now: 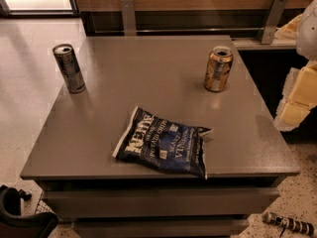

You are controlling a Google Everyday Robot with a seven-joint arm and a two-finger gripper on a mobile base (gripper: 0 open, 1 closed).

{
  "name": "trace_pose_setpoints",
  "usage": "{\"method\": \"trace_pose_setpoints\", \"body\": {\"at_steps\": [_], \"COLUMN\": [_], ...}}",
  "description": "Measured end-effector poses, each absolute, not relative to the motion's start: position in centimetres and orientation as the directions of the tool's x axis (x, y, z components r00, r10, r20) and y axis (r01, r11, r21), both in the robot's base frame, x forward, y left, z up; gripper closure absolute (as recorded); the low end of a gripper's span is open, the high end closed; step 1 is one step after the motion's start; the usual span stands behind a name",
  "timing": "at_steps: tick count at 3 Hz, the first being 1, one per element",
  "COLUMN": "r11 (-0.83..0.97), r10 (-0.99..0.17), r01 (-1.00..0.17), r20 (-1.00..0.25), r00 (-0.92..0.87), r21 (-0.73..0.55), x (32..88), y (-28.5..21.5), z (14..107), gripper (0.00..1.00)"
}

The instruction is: Knock redbull can over

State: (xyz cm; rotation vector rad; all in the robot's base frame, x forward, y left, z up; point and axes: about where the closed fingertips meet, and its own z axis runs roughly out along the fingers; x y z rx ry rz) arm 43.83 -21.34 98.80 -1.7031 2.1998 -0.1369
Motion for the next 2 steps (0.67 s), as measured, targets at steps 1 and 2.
{"method": "trace_pose_setpoints", "body": {"at_steps": [1,2], "r11": [0.271,0.293], "r10": [-0.953,-0.94], "r01": [-0.918,-0.908], "r20": [-0.217,-0.266], "r00": [-0.213,-0.216], "r21": [-0.289,-0.3], "x": [43.83,44.57], "y": [-21.34,-20.76], "z": [98.8,98.78], "gripper": [0.0,0.0]}}
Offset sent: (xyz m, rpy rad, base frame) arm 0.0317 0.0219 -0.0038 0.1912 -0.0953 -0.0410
